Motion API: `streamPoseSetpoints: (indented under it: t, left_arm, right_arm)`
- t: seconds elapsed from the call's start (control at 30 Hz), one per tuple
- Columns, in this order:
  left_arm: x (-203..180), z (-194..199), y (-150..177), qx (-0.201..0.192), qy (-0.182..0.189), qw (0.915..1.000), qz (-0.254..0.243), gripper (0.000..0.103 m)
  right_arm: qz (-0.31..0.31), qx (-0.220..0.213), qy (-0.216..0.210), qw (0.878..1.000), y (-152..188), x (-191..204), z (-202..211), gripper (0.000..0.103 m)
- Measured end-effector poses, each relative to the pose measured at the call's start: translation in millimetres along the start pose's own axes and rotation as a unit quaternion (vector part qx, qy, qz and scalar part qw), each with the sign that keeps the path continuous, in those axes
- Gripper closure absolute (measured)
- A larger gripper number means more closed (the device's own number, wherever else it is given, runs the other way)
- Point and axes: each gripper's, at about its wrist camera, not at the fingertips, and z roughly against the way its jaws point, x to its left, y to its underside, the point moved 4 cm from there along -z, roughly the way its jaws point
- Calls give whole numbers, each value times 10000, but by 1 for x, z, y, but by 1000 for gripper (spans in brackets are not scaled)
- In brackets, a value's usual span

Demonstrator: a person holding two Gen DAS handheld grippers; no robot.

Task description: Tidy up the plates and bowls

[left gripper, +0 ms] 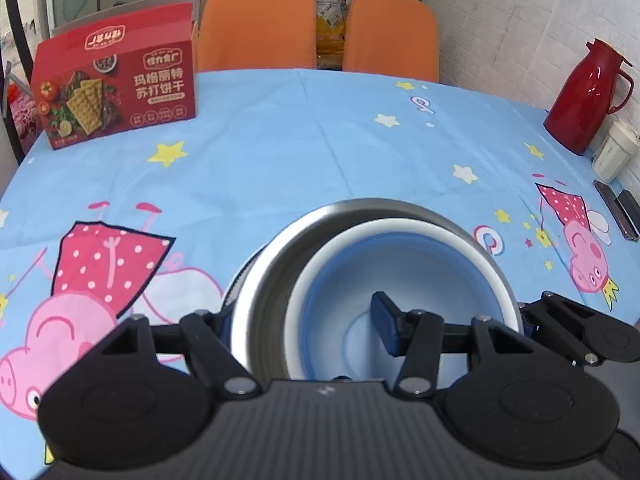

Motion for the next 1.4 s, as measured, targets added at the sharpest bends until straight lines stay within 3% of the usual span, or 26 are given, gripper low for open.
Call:
streamPoseSetpoints:
  t: [0.2,0.23,0.3,0.47,0.63,0.97,1.2,1.4]
  left_arm:
    - [9,-9,5,-26,133,9999,27,47]
    - [7,-10,4,-66,159,9999,14,39]
    - [6,-5,1,-201,104,9997,35,33]
    - [5,37,-9,-1147,-356,9927,128,31]
    - [-15,66,-3,-1439,-449,9883,226,30]
    - [-70,84,80,-1489,-707,9861,226,30]
    - [-86,86,137,-1338,-732,9880,229,30]
    - [-92,102,171,-1483,-858,9850,214,30]
  right_arm:
    - [-1,119,-35,9999,5,2,-9,27]
    - [4,147,-11,9999,5,1,-11,27]
    - [53,286,29,9996,5,-1,-14,28]
    - [8,-207,324,9993,0,-13,15,28]
    - [-140,-712,402,9966,-4,-23,50,28]
    - [-598,-1117,1059,9863,46,-57,101,27]
    - [-793,-1220,1271,9812,93,-64,128,27]
    - [-693,-1305,1268,9809,115,-50,145,27]
